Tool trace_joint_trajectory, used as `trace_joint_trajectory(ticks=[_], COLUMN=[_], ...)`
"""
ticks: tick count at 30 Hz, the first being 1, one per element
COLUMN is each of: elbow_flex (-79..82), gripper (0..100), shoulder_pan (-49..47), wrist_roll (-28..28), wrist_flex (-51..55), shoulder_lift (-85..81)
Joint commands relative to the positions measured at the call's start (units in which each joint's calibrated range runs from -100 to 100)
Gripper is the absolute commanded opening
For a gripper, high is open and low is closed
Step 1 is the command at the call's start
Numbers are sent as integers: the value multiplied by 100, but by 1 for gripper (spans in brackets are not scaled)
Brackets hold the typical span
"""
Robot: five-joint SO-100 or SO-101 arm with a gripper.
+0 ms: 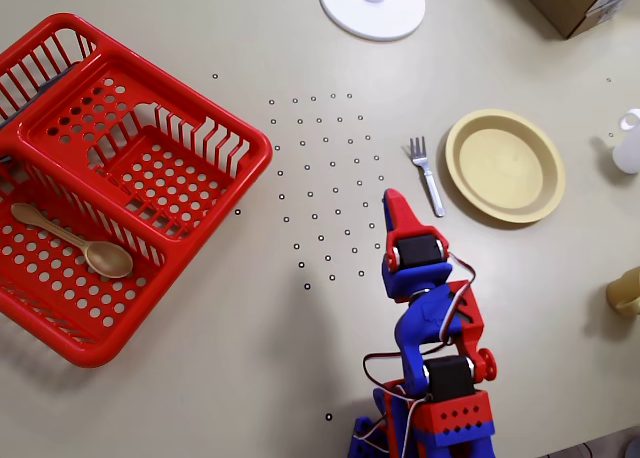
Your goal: Push the fork on the left side of the plate
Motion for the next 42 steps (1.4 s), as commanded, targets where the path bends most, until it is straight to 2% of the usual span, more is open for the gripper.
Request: trace_joint_trajectory(ticks=[1, 12, 30, 42], elbow_flex=[108, 108, 108, 108], gripper=[0, 0, 0, 0], shoulder_pan=[36, -15, -137, -130], wrist_roll=[-15, -20, -361, -464], wrist_flex=[117, 2000, 3087, 3224], shoulder_lift=[-59, -68, -68, -68])
